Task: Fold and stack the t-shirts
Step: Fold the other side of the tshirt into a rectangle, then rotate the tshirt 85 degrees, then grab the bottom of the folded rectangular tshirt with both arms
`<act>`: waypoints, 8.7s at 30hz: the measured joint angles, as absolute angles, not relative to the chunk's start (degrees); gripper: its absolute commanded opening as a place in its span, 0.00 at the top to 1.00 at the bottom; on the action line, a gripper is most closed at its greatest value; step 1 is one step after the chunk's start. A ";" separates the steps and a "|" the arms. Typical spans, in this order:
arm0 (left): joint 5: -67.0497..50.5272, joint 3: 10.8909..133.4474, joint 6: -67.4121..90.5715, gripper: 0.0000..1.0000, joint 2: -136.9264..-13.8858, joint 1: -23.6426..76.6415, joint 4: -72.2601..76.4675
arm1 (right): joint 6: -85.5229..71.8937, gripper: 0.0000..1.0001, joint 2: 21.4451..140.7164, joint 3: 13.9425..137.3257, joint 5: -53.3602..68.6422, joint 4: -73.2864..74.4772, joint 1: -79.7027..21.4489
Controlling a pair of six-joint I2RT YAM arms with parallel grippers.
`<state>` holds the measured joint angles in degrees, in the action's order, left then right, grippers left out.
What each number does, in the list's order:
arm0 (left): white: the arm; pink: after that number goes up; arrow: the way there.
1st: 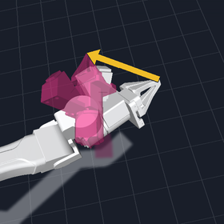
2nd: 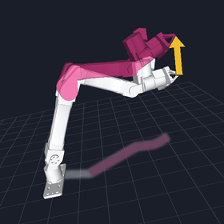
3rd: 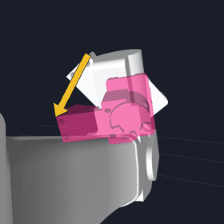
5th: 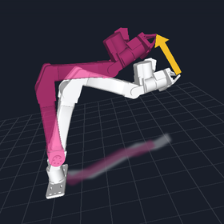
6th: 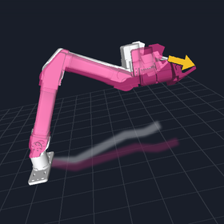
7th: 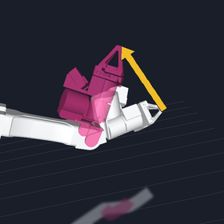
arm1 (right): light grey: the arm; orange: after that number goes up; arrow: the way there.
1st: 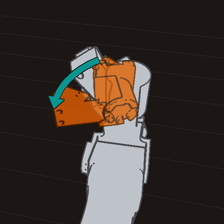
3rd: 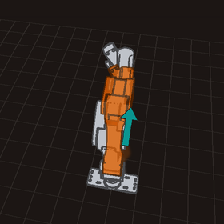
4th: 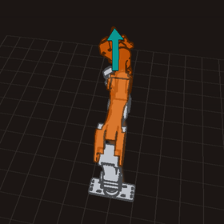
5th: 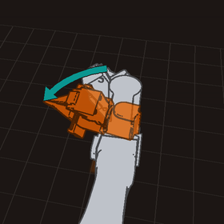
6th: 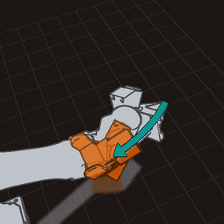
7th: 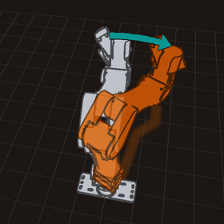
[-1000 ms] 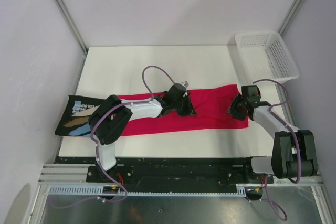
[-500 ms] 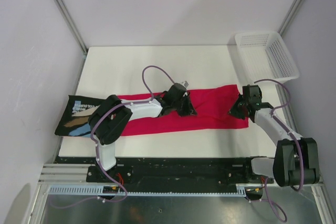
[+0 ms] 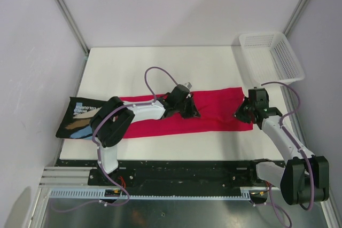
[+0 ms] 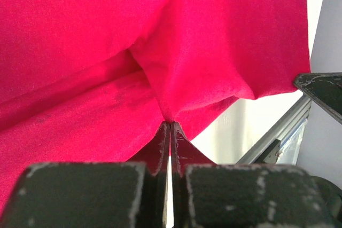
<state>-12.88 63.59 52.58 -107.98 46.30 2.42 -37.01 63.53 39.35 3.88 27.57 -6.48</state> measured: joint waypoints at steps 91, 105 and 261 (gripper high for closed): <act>-23.00 43.81 39.00 0.58 -83.81 28.80 -5.65 | -54.52 0.53 51.22 19.27 0.19 19.66 -0.62; -22.50 42.00 36.45 0.58 -79.88 24.21 -9.32 | -53.32 0.86 70.59 26.63 -1.06 9.96 -5.04; -15.53 28.71 41.45 1.00 -70.43 48.23 -17.26 | -69.30 1.00 41.10 19.33 11.99 33.80 -43.07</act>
<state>-15.53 28.71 41.45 -70.43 48.23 -17.26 -69.30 41.10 19.33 11.99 33.80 -43.07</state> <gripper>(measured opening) 0.012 0.055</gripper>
